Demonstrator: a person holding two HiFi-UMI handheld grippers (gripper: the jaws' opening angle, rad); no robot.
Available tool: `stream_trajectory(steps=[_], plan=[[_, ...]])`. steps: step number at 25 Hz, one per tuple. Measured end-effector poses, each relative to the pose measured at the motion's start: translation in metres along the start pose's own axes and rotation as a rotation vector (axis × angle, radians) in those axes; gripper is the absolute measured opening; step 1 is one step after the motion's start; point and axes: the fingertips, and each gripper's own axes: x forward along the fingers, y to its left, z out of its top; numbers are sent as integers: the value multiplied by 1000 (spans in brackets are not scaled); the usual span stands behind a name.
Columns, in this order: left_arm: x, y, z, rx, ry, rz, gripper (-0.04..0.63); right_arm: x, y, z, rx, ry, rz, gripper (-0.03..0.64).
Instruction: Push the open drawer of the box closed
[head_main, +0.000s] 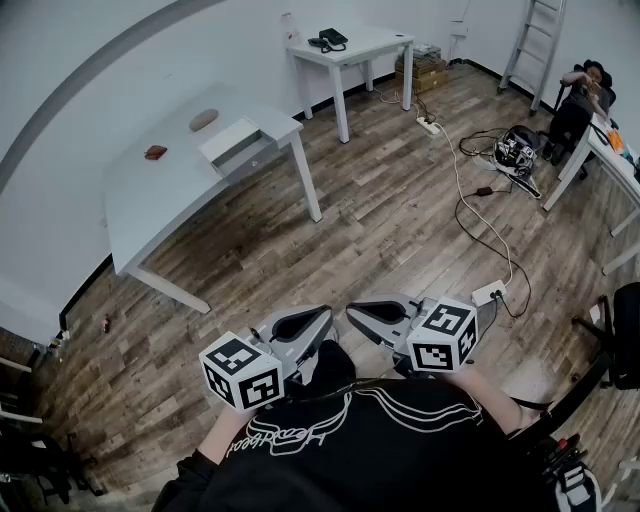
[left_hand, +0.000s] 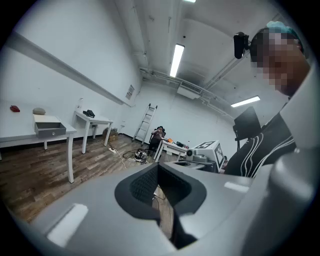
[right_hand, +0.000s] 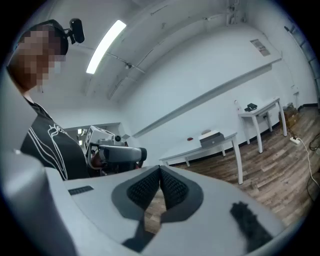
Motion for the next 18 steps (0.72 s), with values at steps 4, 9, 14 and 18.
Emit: stream_trajectory(steps=[4,9,14,18], plan=[[18,45,12,-2,4,-14,7,29,-40,11,6,8,-15,9],[35,118,31,-30,-4,-18,8,75,-93,26,24,28,-39,9],[46,210,57,-53,-5,20,7,139,-151,50,32,69,-32,9],[40,297,82,-71,-14,58,6,211,-197,78,33,107,-30,9]])
